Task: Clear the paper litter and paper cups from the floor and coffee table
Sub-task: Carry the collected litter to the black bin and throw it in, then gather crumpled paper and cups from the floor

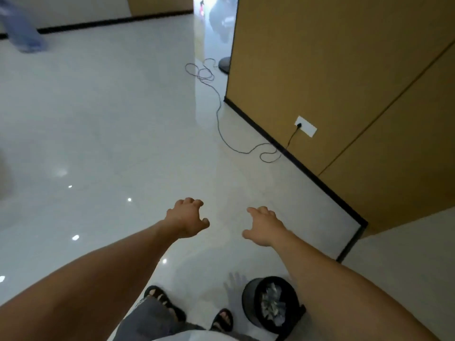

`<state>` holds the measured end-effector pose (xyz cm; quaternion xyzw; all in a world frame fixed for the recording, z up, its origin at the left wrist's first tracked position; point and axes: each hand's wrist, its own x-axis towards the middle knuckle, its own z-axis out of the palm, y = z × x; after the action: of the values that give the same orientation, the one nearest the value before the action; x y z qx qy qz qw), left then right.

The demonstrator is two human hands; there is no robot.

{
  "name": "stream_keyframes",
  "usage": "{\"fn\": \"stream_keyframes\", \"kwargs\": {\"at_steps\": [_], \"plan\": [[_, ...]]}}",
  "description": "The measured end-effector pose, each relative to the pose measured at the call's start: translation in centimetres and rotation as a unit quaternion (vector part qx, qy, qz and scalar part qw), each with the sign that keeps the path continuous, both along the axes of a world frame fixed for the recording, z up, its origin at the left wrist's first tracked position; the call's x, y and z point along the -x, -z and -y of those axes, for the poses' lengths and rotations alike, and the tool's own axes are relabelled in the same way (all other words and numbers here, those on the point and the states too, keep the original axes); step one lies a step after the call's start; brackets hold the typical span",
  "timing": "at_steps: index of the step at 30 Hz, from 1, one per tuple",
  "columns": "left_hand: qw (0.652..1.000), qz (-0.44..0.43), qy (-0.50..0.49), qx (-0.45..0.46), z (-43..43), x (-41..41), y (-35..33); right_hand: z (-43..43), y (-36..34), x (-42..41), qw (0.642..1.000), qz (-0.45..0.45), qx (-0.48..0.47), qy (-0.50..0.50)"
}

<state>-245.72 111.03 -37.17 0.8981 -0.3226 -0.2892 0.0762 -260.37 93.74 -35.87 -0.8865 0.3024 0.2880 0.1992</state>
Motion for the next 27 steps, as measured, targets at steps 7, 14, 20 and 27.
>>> {"fn": "stream_keyframes", "kwargs": {"at_steps": [7, 14, 20, 27], "plan": [[0.979, 0.025, -0.198, 0.036, -19.5, -7.7, -1.8, -14.1, -3.8, -14.6, 0.980, 0.019, 0.063, -0.189], [0.926, 0.066, -0.370, 0.025, -44.4, -14.0, -3.9, -37.4, -5.4, -28.4, 0.929, 0.080, 0.043, -0.358], [0.863, 0.088, -0.497, 0.007, -61.2, -14.1, -4.9, -55.5, -5.6, -35.5, 0.870, 0.090, 0.014, -0.485], [0.786, 0.066, -0.613, -0.038, -76.5, -14.8, -4.3, -73.4, -4.5, -43.3, 0.790, 0.093, -0.008, -0.605]]}}
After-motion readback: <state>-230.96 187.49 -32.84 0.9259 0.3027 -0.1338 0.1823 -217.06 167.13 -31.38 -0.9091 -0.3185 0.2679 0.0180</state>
